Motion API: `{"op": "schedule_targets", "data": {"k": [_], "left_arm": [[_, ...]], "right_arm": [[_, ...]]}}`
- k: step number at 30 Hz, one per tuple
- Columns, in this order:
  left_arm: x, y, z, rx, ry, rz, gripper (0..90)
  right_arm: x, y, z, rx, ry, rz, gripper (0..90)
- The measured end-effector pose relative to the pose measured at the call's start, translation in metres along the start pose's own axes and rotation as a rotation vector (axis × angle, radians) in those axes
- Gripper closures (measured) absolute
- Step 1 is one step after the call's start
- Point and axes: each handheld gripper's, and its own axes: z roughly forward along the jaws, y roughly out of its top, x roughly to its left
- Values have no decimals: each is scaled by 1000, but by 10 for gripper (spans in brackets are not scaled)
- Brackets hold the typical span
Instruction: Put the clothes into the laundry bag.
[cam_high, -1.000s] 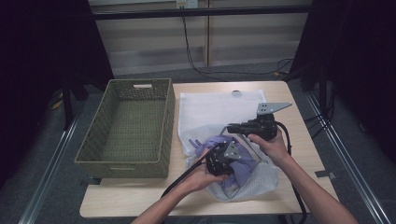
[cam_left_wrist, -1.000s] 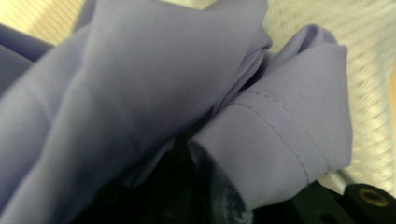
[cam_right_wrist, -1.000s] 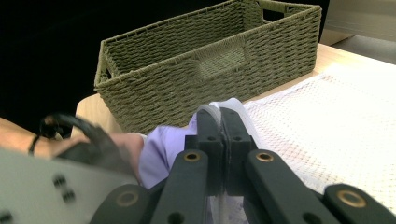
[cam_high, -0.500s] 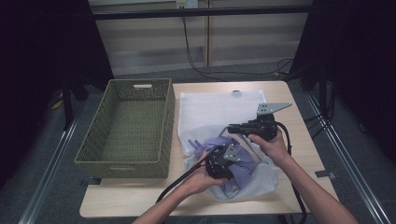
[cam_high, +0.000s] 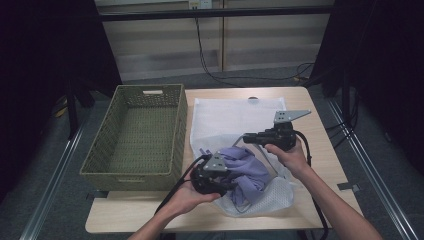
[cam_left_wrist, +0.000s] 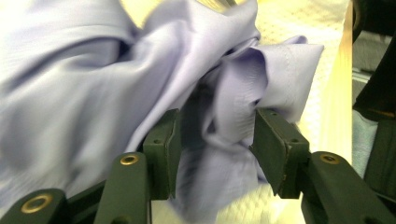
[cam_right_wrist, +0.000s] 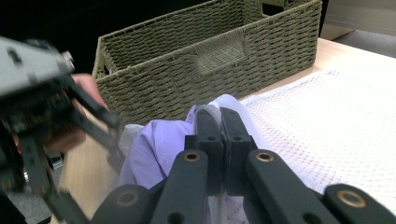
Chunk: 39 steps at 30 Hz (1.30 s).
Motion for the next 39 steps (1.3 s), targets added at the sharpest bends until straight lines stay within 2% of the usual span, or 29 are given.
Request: {"op": "schedule_targets", "data": {"k": [3,6,7,9,14,15,17,18,21,22,23,25,27,30,33,35,39], "left_arm": [[3,-6,-16,-44,27,-25,485],[6,-7,-26,-76,51,-23,442],[7,-6,-29,-93,73,-32,439],[11,-5,-31,-109,85,-49,398],[18,-4,-24,-104,150,-66,301],[21,-4,-22,-98,152,-69,279],[24,-4,-16,-79,165,-78,278],[25,-4,-12,-76,159,-81,278],[27,-5,0,-32,193,-61,286],[29,-6,3,-14,201,-63,325],[30,-6,5,-14,194,-74,448],[27,-6,6,-4,148,-50,630],[23,-4,6,5,120,-42,774],[14,4,9,-13,81,-17,828],[9,16,15,-35,55,-2,838],[8,20,20,-42,49,-6,842],[10,23,30,-21,61,0,846]], "right_arm": [[0,0,1,3,0,3,888],[0,0,1,4,0,3,888],[0,0,1,4,0,2,888],[0,0,1,5,0,3,888],[0,0,1,4,2,2,888],[0,0,1,4,2,3,888],[0,0,0,3,3,2,888],[0,0,0,2,4,0,888],[0,0,0,3,2,-1,888],[0,0,0,4,3,1,888],[0,0,1,5,3,0,888],[1,0,1,4,3,-1,888],[1,1,1,3,2,-1,888],[1,1,1,0,-3,2,888],[3,3,2,3,3,3,888],[6,4,3,2,11,-6,888],[12,6,5,0,29,-18,888]]}}
